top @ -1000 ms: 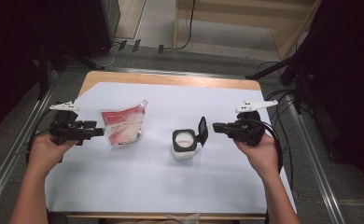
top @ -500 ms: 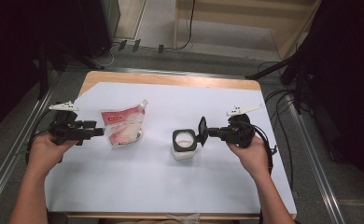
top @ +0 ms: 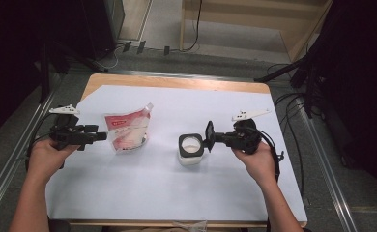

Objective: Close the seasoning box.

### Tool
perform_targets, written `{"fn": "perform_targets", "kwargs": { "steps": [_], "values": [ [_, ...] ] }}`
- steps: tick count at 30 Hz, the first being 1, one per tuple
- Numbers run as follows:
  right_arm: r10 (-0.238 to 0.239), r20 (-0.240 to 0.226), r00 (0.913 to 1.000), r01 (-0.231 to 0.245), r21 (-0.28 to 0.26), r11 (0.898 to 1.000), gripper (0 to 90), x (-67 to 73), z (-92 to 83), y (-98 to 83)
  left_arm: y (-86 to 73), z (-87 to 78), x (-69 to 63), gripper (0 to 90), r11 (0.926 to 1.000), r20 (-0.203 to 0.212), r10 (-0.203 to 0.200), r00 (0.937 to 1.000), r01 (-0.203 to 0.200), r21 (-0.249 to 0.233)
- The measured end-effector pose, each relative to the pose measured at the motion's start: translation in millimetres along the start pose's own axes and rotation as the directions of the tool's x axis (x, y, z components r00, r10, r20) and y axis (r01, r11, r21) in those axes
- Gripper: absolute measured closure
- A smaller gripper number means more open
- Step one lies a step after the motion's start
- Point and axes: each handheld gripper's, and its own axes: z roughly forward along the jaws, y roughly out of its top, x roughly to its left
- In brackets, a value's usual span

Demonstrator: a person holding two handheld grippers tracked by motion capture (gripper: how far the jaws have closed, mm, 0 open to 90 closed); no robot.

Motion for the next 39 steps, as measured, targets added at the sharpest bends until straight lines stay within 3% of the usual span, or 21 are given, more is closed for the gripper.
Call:
{"fn": "perform_targets", "kwargs": {
  "steps": [16, 39],
  "values": [
    [-0.011, -0.023, 0.9997, 0.011, -0.013, 1.0, 90.0, 10.1, 4.8, 2.3, 0.1, 1.4, -0.7, 40.0, 0.9999, -0.005, 0.001, 1.0, -0.001, 0.014],
    [-0.054, -0.071, 0.996, 0.056, 0.033, 0.998, 90.0, 30.6, 26.9, 3.2, -1.2, 6.4, -1.1, 39.3, 0.9993, -0.009, 0.003, 1.0, -0.002, 0.036]
  ]
}}
